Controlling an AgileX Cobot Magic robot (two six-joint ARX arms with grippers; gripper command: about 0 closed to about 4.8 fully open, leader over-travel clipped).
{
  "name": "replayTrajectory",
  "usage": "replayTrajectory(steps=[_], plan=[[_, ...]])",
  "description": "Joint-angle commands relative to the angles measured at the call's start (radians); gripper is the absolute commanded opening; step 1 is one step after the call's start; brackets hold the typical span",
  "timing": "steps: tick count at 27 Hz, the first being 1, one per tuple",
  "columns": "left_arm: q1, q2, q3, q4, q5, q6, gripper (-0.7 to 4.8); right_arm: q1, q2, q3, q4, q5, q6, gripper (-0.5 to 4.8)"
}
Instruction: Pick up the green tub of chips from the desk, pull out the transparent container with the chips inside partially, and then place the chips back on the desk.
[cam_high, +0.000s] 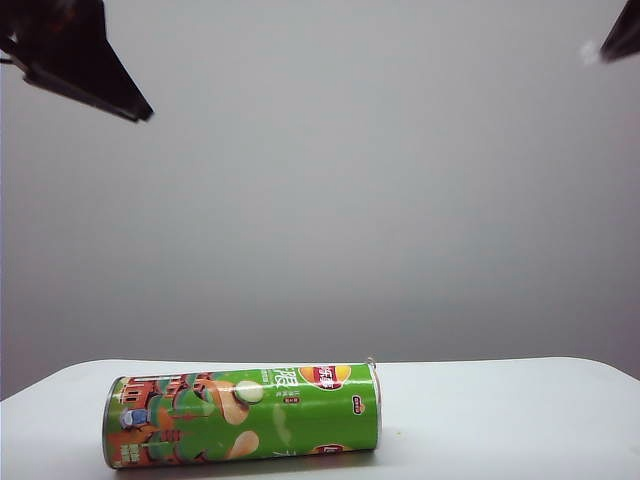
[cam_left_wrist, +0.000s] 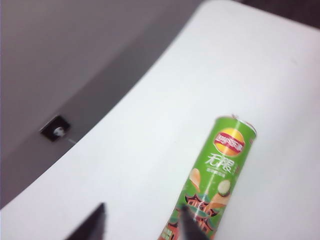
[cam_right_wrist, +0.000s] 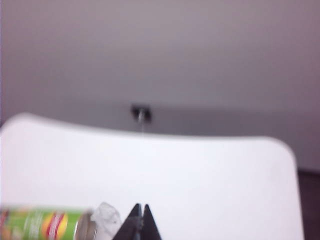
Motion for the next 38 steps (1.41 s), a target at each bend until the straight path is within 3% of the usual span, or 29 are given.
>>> replayTrajectory(steps=[1,5,11,13,16,19,27,38], plan=[[-0.006,0.063,0.009,0.013,0.012,0.105,2.25,0.002,0.146,0.114,-0.112,-0.086,-0.119,-0.02],[-0.026,0.164,0.01,0.014,-0.037,0.203,2.3,0.002,0.309,0.227,-0.224,-0.103,-0.17,-0.02],[-0.077,0.279,0.055,-0.126,-0.067,0.246,4.05,0.003,0.459,0.292,-0.277,-0.131,-0.206,-0.02],[-0.126,0.323,0.08,-0.148,-0.148,0.251,4.79,0.004,0.497,0.292,-0.28,-0.146,-0.223,-0.02],[-0.184,0.363,0.097,-0.122,-0.294,0.245,4.79,0.004,0.523,0.292,-0.28,-0.147,-0.243,-0.02],[-0.227,0.39,0.099,-0.1,-0.36,0.256,4.79,0.004,0.532,0.292,-0.281,-0.15,-0.244,-0.02],[-0.255,0.541,0.168,-0.214,-0.338,0.238,4.79,0.003,0.534,0.292,-0.275,-0.234,-0.245,-0.02],[-0.255,0.712,0.17,-0.152,-0.331,0.227,4.79,0.003,0.534,0.291,-0.274,-0.234,-0.245,-0.02]])
